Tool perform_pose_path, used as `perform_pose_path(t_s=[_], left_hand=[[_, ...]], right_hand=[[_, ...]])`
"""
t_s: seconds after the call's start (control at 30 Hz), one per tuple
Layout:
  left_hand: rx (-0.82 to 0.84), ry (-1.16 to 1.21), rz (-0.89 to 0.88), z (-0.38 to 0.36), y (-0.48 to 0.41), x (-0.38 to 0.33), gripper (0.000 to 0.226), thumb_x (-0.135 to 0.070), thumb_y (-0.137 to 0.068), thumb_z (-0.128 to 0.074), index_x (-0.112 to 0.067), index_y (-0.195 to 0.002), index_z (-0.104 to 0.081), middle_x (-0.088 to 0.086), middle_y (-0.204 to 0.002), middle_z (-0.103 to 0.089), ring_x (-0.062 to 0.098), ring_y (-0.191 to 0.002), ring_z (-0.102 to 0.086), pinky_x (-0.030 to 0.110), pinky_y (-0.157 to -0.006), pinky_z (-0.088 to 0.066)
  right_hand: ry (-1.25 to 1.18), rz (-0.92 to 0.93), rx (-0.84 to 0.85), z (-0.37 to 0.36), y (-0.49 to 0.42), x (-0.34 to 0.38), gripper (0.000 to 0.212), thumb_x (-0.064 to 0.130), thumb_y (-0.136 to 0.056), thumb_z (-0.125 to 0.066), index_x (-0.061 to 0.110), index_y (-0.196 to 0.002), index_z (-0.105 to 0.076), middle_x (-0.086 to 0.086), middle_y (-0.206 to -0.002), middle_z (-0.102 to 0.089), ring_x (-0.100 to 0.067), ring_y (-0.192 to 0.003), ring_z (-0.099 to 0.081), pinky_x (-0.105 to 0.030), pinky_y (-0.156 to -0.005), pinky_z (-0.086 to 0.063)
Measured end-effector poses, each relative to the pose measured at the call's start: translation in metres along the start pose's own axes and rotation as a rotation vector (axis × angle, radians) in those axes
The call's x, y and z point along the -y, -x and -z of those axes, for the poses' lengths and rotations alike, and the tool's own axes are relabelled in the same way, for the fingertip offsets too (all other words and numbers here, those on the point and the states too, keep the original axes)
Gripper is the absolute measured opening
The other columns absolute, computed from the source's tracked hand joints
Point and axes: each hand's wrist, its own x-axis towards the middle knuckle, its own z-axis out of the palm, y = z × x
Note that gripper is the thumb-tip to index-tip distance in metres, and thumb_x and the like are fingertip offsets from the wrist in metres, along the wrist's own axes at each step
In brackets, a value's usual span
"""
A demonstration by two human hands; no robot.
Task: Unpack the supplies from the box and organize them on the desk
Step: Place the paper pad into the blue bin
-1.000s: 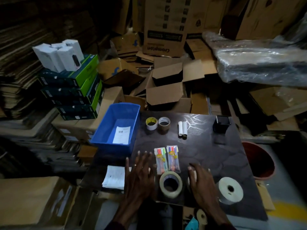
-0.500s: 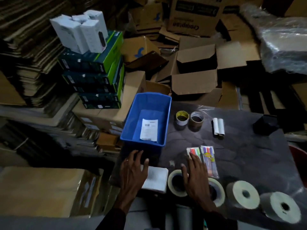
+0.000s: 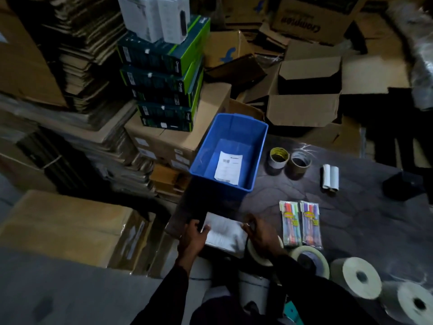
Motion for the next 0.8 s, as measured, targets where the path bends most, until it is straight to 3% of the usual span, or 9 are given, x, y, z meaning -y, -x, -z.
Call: perform_pose_path(t_s=[0.17,0.33,0.43,0.53,0.6,0.8], left_hand=[[0.005,-0.033,0.069,0.006,0.028,-0.019,0.071,-0.068,-0.07,-0.064,-0.022,-0.124,-0.055,0.003,-0.125,-0.057,0.031,-0.111,-0.06,0.044,-0.097,-0.048],[-0.007,0.021,0.113,0.005,0.024,-0.021,0.071,-0.071,-0.066,-0.064,-0.023,-0.118,-0.056,0.005,-0.123,-0.062,0.033,-0.112,-0.058,0.047,-0.098,-0.047],[-0.001,0.011,0.097,0.007,0.029,-0.028,0.063,-0.066,-0.072,-0.067,-0.02,-0.114,-0.058,0.004,-0.119,-0.064,0.032,-0.112,-0.059,0.041,-0.098,-0.047],[0.023,-0.014,0.069,0.009,0.037,-0.036,0.041,-0.056,-0.078,-0.069,-0.016,-0.083,-0.066,0.001,-0.086,-0.068,0.028,-0.091,-0.065,0.036,-0.087,-0.052],[0.037,-0.032,0.046,0.009,0.039,-0.039,0.04,-0.049,-0.08,-0.07,-0.011,-0.069,-0.065,0.0,-0.07,-0.066,0.025,-0.075,-0.065,0.035,-0.078,-0.054],[0.018,-0.017,-0.016,0.009,0.044,-0.039,0.025,-0.033,-0.079,-0.075,-0.012,-0.092,-0.072,0.012,-0.103,-0.072,0.031,-0.098,-0.065,0.037,-0.088,-0.052]], right_hand=[[0.028,0.021,0.089,0.01,-0.006,0.008,0.029,0.042,-0.095,-0.062,0.022,-0.116,-0.064,-0.007,-0.116,-0.069,-0.028,-0.11,-0.063,-0.032,-0.088,-0.044],[0.133,-0.065,0.146,-0.011,-0.017,-0.007,0.053,0.065,-0.088,-0.054,0.028,-0.126,-0.055,-0.002,-0.126,-0.063,-0.026,-0.118,-0.06,-0.04,-0.1,-0.043],[0.246,-0.07,0.126,-0.019,-0.018,-0.007,0.059,0.067,-0.087,-0.053,0.026,-0.13,-0.052,-0.004,-0.131,-0.061,-0.026,-0.119,-0.059,-0.043,-0.099,-0.038],[0.379,-0.035,0.095,-0.023,-0.018,-0.004,0.057,0.063,-0.086,-0.057,0.024,-0.127,-0.052,-0.006,-0.129,-0.061,-0.027,-0.117,-0.06,-0.043,-0.1,-0.037],[0.397,-0.035,0.068,-0.026,-0.02,-0.004,0.055,0.058,-0.083,-0.064,0.023,-0.123,-0.053,-0.006,-0.126,-0.062,-0.027,-0.116,-0.06,-0.042,-0.099,-0.037],[0.359,-0.084,0.064,-0.032,-0.024,-0.004,0.056,0.049,-0.081,-0.07,0.018,-0.124,-0.052,-0.008,-0.127,-0.06,-0.026,-0.117,-0.059,-0.043,-0.1,-0.035]])
